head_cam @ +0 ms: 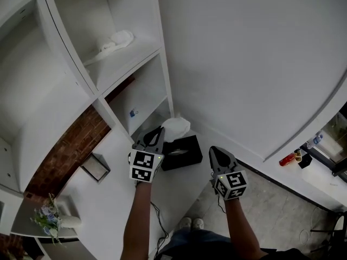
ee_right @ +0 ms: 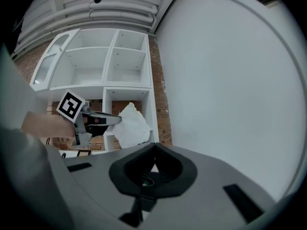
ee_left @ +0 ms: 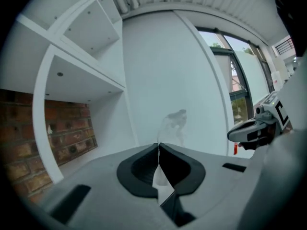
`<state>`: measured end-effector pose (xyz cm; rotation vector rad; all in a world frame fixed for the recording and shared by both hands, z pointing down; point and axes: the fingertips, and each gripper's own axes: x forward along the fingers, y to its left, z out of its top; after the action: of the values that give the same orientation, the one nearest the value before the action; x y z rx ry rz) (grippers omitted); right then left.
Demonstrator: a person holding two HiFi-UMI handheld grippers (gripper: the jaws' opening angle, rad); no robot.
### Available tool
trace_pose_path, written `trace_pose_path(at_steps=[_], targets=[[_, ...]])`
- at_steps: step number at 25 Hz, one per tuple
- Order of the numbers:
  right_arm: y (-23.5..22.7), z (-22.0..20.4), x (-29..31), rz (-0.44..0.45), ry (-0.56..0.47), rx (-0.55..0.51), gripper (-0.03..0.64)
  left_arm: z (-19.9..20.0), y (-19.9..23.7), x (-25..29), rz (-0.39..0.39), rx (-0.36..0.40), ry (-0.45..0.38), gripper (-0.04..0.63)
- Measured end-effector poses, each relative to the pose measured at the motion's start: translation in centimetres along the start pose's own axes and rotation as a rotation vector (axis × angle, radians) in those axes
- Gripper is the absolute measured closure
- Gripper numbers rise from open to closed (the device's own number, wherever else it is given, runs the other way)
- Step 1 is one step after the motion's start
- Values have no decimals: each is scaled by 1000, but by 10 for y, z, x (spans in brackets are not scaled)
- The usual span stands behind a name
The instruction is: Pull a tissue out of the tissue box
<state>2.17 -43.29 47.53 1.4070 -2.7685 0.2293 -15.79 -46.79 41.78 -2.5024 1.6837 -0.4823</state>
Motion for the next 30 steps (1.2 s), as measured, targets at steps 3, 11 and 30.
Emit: trace_pose_path(at_steps=[3,11,30], targets=[[1,8,-3,-8,-25,-2,618,10,-1,-18,51,-16,-44,584],[4,22,-14,-16,-65,-4,620,-10,-20,-63,161,-163,-96,584],[15,16,-26,-31,-45,-39,620,-37,-35,-92,183,-225,-85,584]])
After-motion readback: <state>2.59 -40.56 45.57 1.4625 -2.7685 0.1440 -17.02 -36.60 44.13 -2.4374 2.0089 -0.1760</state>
